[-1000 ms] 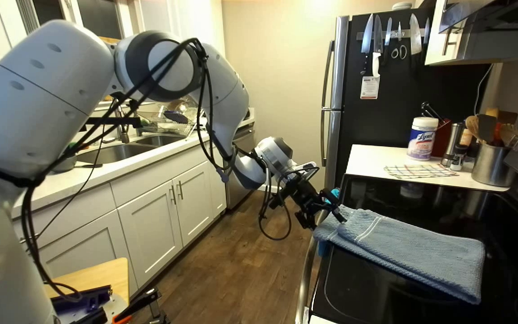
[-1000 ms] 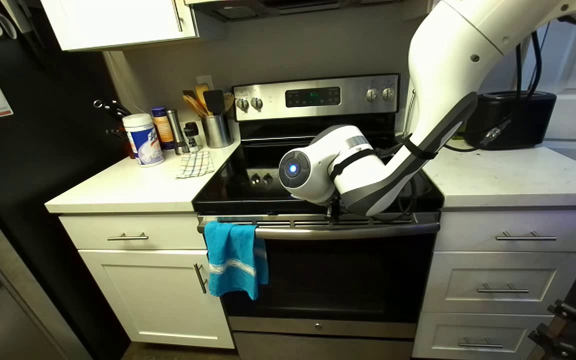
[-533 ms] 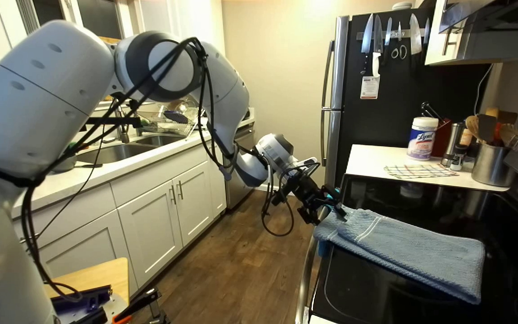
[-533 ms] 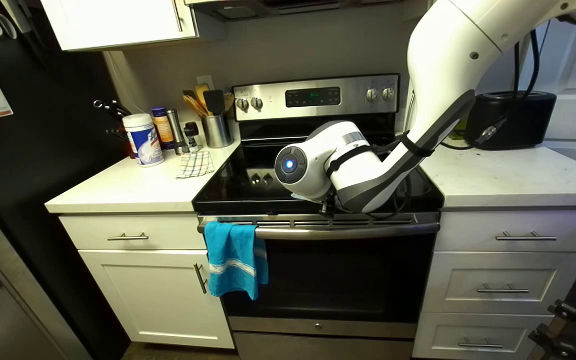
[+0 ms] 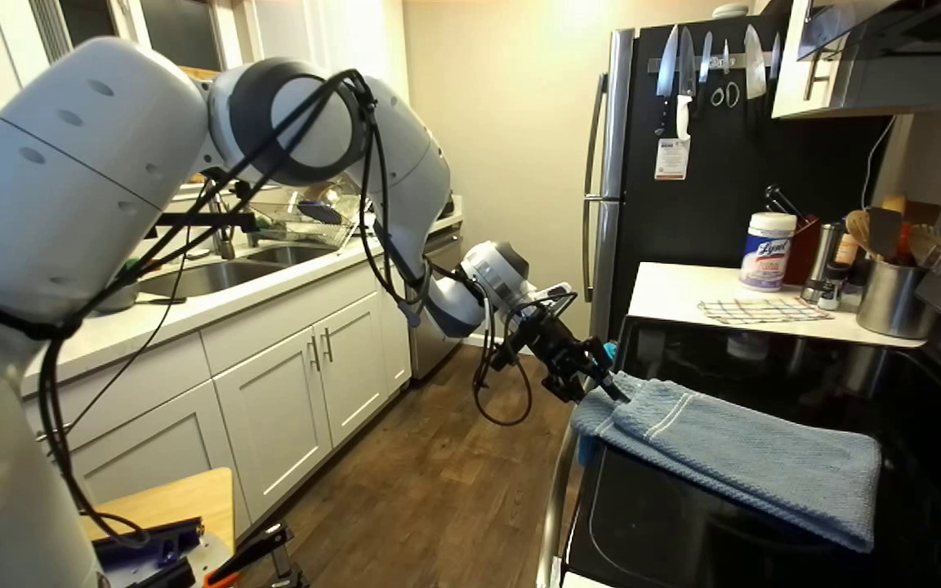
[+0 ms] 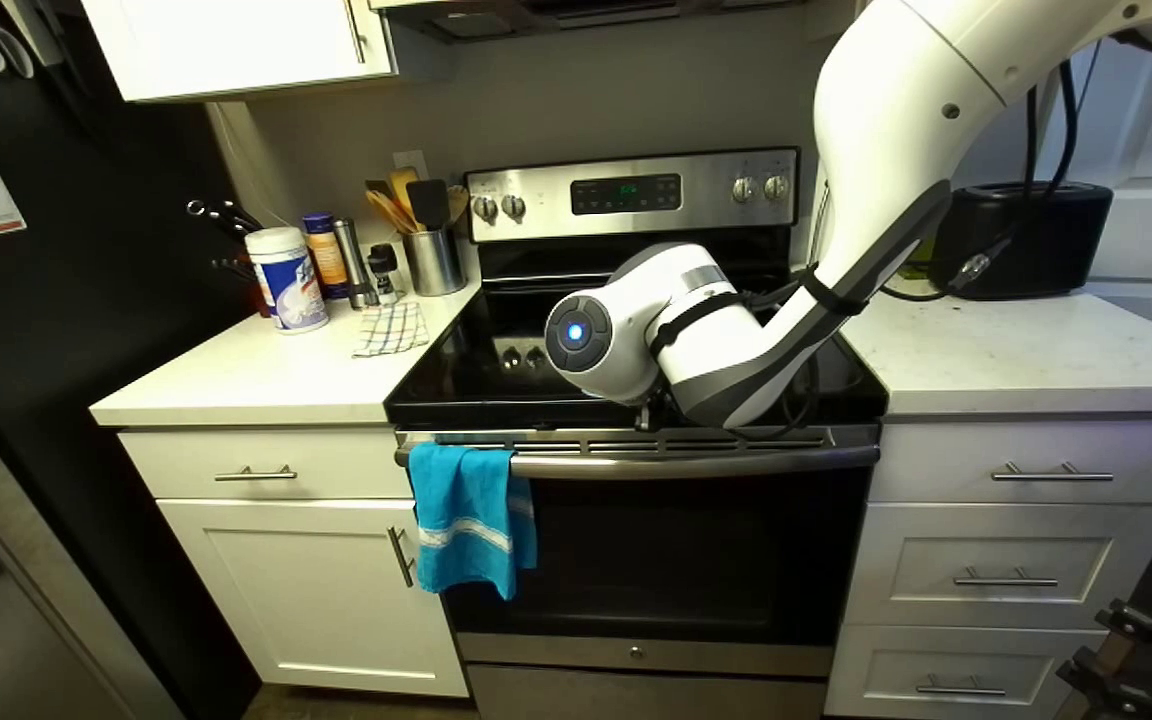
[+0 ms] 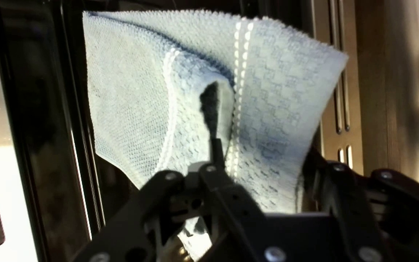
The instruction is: Move the light blue towel from the stove top to the oven handle
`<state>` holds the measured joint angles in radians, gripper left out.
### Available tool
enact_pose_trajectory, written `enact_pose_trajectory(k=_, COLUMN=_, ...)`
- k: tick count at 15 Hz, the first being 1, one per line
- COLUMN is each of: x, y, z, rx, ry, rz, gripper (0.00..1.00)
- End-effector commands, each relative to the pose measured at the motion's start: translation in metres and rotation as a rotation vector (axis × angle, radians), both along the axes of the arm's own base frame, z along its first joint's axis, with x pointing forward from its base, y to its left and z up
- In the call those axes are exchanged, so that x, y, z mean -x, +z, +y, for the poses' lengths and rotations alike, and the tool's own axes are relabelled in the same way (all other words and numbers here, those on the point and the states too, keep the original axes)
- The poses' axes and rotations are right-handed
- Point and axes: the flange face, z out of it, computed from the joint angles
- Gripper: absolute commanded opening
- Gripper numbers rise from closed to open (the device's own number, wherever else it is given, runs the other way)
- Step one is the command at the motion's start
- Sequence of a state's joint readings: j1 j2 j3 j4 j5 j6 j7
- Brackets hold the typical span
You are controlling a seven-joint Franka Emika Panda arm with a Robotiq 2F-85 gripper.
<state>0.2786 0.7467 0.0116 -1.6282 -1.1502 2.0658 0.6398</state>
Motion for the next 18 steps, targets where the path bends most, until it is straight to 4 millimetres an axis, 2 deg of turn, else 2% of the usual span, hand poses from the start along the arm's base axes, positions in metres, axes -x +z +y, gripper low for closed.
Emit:
enact_pose_trajectory(k=1, x=0.001, y=0.003, z=0.000, rx=-0.011, ry=0.012, rz=-0.021, gripper=0.23)
enact_pose_trajectory(k=4, x=0.001, y=0.005, z=0.003, rx=-0.019, ry=0.014, rz=-0.020, gripper=0.03)
enact_pose_trajectory(k=7, x=0.000, y=0.009, z=0.002, rx=-0.030, ry=0.005, rz=-0.017, gripper=0.00)
enact_pose_trajectory(k=9, x=0.001, y=0.022, z=-0.002, rx=-0.057, ry=-0.010, rz=-0.012, gripper=0.02)
enact_pose_trajectory(k=11, x=0.004, y=0.046, z=-0.010, rx=-0.080, ry=-0.038, rz=-0.024, gripper=0.02)
enact_pose_trajectory(k=18, x=0.013, y=0.152, z=-0.060, rx=-0.172, ry=-0.169, rz=-0.107, gripper=0.02)
